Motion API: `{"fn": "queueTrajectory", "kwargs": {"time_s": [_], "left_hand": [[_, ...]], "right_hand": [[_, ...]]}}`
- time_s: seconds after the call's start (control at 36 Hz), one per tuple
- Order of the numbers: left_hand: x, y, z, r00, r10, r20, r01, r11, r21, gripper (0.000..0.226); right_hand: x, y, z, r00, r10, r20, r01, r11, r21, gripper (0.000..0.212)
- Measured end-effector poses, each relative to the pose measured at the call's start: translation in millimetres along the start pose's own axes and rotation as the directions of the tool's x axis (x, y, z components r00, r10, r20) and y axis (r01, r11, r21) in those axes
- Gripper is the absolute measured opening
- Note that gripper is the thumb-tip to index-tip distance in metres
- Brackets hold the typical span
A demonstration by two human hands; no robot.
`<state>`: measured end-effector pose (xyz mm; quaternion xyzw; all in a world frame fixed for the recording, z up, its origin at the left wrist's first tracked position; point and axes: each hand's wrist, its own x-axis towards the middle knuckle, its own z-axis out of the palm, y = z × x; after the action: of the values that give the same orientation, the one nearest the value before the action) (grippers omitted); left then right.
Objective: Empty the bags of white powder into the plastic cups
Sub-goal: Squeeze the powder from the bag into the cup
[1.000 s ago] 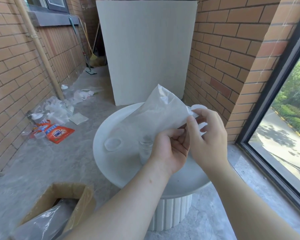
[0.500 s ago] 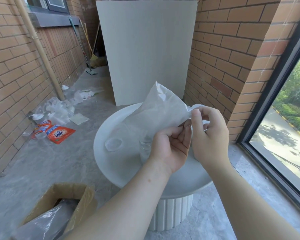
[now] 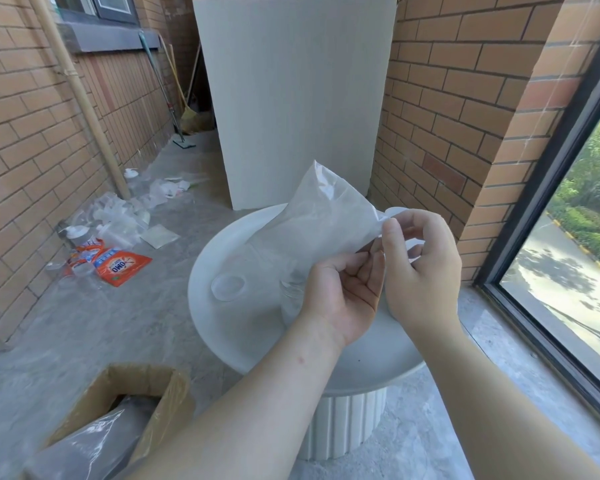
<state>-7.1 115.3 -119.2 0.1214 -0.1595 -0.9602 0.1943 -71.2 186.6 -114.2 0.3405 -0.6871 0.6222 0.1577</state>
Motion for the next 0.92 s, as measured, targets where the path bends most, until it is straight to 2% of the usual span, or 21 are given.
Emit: {"fn": "queueTrajectory", "kwargs": {"time_s": [0.11,0.19,0.31,0.39,0.42,0.58,0.69,0.78,0.86,0.92], "left_hand": [[0.0,-0.1,-0.1,1.0,-0.004,-0.009,0.004,1.0,0.0,0.03],[-2.4,-0.4,1.2,1.0,0.011,0.003,-0.011,0.999,0.053,0.032],[-3.9,-1.2,2.4,1.0,0.01,-0.013,-0.008,0.99,0.138,0.032],[-2.0,-2.4,1.9,0.999,0.024,-0.022,-0.019,0.985,0.17,0.038],[-1.2,-2.9,1.3,0.999,0.028,-0.018,-0.024,0.984,0.177,0.041],[0.2,-2.6,-0.8,1.0,0.016,0.02,-0.019,0.986,0.166,0.037],[-0.7,-4.4,0.0,0.999,0.021,0.038,-0.027,0.985,0.171,0.049],[-1.4,-4.2,0.8,0.999,0.014,0.043,-0.02,0.99,0.141,0.041],[1.0,-4.4,-1.9,1.0,0.018,0.0,-0.018,0.994,0.104,0.044],[1.8,-5.5,-2.4,1.0,0.009,0.001,-0.009,0.995,0.097,0.036]], "right_hand": [[-0.2,0.3,-0.4,1.0,-0.011,0.007,0.012,0.999,-0.035,0.012],[-0.7,-3.1,-1.8,0.999,-0.001,0.034,0.001,1.0,0.002,0.009],[1.1,-8.2,-2.8,0.993,-0.03,0.114,0.029,1.0,0.01,0.021],[3.3,-8.7,-1.3,0.992,-0.045,0.117,0.046,0.999,-0.01,0.002],[3.7,-8.9,-0.7,0.993,-0.046,0.11,0.048,0.999,-0.014,0.004],[7.6,-12.8,1.3,0.991,-0.085,0.107,0.086,0.996,-0.008,0.009],[10.0,-13.2,1.7,0.99,-0.111,0.081,0.113,0.993,-0.019,0.006],[11.1,-13.3,2.6,0.988,-0.088,0.127,0.09,0.996,-0.004,0.006],[11.3,-12.2,2.9,0.989,-0.113,0.094,0.114,0.994,-0.007,0.007],[11.3,-11.9,3.5,0.988,-0.118,0.103,0.119,0.993,-0.004,0.008]]}}
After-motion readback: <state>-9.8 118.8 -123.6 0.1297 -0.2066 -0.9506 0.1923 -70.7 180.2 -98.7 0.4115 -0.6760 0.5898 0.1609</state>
